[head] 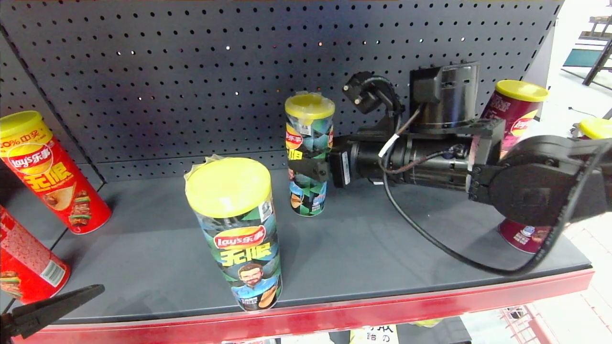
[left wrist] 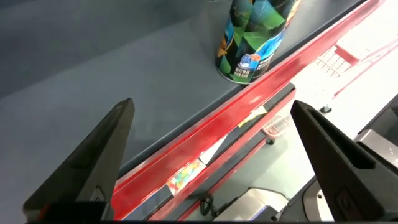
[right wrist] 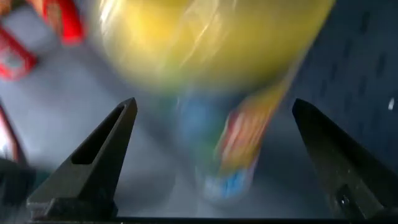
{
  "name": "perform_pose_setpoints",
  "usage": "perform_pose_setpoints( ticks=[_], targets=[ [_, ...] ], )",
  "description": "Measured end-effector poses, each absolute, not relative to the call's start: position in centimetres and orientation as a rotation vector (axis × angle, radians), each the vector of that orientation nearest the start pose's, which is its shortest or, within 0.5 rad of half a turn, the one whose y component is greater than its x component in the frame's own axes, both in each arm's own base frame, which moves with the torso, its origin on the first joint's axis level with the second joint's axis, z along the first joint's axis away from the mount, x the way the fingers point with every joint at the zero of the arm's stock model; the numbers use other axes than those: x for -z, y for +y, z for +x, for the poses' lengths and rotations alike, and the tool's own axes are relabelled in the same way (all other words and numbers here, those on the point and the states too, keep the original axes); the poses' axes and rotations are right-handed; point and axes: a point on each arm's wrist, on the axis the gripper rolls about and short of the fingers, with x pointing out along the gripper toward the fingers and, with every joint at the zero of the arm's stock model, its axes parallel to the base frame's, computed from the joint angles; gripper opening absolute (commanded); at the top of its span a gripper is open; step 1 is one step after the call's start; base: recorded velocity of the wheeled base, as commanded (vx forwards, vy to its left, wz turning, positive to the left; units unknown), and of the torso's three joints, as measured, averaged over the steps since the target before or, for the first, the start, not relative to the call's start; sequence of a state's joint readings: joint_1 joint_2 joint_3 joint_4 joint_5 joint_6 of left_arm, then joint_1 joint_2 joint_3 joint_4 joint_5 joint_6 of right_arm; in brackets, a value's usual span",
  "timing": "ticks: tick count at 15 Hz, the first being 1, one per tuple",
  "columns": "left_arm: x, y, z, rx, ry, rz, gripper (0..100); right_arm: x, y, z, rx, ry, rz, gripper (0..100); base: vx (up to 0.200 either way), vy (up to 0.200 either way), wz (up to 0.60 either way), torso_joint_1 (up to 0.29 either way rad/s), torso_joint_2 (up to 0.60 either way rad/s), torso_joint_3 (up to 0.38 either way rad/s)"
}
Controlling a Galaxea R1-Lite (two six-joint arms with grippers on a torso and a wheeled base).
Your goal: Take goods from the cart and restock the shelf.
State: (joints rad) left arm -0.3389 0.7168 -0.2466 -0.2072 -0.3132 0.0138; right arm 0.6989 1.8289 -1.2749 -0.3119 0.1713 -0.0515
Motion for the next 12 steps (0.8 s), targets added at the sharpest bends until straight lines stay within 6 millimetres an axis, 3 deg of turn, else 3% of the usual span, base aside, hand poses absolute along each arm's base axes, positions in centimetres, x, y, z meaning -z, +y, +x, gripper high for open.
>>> perform_pose_setpoints(
  ticks=[4, 12],
  targets=[
    [-16.0, -3.2, 7.1, 0.637, 0.324, 0.02, 100, -22.4, 19.9, 23.2, -0.852, 0.299, -0.137, 100, 0.0, 0.0, 0.0, 0.0, 0.0, 0.0],
    [-15.1, -4.7, 11.4, 0.653, 0.507, 0.086, 100, -20.8, 9.3, 10.2, -0.799, 0.221, -0.123, 100, 0.0, 0.0, 0.0, 0.0, 0.0, 0.0]
  ],
)
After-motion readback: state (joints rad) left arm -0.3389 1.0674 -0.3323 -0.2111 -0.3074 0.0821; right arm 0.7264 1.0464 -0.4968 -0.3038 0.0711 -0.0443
